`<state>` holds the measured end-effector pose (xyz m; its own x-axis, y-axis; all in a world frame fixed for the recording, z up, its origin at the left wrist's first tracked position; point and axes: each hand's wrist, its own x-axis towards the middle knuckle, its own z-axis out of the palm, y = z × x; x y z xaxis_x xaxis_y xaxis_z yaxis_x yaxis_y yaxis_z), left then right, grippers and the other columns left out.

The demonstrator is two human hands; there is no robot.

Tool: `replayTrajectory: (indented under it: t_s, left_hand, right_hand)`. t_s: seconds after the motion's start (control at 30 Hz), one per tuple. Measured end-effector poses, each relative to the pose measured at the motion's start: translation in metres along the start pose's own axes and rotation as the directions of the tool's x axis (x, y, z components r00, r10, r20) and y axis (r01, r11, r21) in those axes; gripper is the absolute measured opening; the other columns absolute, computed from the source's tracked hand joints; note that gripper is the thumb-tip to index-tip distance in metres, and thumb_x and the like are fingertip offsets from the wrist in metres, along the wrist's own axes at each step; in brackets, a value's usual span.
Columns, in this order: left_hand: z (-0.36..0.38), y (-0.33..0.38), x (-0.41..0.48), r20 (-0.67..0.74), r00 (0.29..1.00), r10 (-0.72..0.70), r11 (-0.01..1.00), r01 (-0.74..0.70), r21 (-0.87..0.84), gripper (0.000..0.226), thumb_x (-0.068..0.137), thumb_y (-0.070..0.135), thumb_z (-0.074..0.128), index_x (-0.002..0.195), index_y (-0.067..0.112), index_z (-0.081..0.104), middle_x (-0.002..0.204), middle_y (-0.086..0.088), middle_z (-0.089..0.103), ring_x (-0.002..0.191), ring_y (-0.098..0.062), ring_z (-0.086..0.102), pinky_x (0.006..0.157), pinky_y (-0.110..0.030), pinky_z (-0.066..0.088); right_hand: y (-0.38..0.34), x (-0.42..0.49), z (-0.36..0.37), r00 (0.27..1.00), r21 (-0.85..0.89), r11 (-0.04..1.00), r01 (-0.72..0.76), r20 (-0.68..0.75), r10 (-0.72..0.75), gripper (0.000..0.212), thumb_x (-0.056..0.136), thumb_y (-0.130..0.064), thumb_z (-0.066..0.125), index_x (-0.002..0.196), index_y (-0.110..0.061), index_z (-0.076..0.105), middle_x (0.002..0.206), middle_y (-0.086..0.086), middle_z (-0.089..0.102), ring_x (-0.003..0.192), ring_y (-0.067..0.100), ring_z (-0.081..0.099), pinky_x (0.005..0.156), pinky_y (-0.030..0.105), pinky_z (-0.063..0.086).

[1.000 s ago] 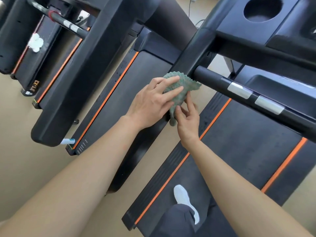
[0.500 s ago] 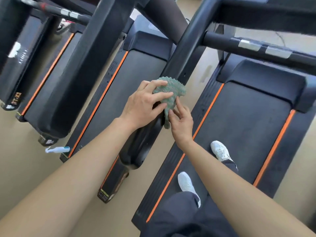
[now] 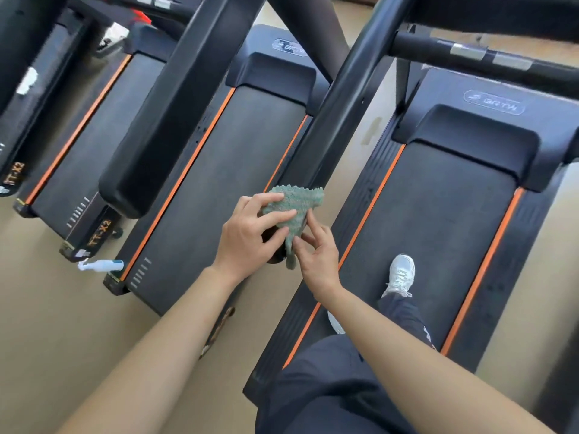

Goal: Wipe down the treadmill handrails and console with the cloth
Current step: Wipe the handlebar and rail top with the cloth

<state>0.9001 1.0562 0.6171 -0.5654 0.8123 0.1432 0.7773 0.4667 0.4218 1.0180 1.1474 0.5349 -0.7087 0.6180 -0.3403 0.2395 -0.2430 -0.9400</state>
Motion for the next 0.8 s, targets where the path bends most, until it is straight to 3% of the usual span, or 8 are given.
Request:
replayTrajectory:
  t_s: [0.23,0.43,0.63,0.8]
  left_hand:
    - [0.005,0.004,-0.047,-0.14,0.984,-0.106,0.994,0.1,-0.048,0.034,0.083,0.01,0.079,0.114,0.023,0.077,0.131,0.002,0.063,0.109,-0.022,0.059,0.083,-0.039,0.057]
    - [0.012,0.018,-0.049,-0.226,0.947,-0.229,0.973,0.222,-0.059,0.026,0.082,0.018,0.083,0.107,0.015,0.077,0.124,0.0,0.067,0.107,-0.021,0.064,0.09,-0.038,0.055]
    - [0.013,0.021,-0.016,-0.187,0.952,-0.244,0.97,0.243,-0.031,0.034,0.087,0.024,0.08,0.119,0.015,0.075,0.127,0.0,0.068,0.114,-0.02,0.066,0.092,-0.039,0.057]
    - [0.017,0.028,0.029,-0.152,0.947,-0.284,0.959,0.284,-0.02,0.037,0.087,0.026,0.081,0.122,0.018,0.075,0.129,0.001,0.069,0.114,-0.018,0.067,0.087,-0.037,0.057]
  right_hand:
    - [0.001,-0.029,0.007,0.998,-0.043,0.999,-0.019,0.058,0.021,0.077,0.088,-0.014,0.075,0.153,-0.032,0.039,0.127,-0.004,0.054,0.121,0.006,0.061,0.101,0.017,0.047]
    - [-0.005,-0.027,0.006,0.996,0.065,0.995,-0.081,0.043,0.078,0.066,0.089,-0.026,0.071,0.15,-0.031,0.045,0.143,-0.005,0.057,0.128,0.013,0.059,0.107,0.046,0.049]
    - [-0.028,0.006,-0.001,0.997,0.065,0.997,-0.049,-0.056,0.053,0.064,0.088,-0.027,0.067,0.148,-0.032,0.046,0.144,-0.017,0.051,0.136,0.007,0.048,0.115,0.043,0.04]
    - [-0.048,0.039,-0.018,0.997,0.024,1.0,-0.004,-0.075,0.005,0.06,0.092,-0.018,0.068,0.148,-0.023,0.048,0.147,-0.01,0.05,0.138,0.007,0.046,0.117,0.038,0.039]
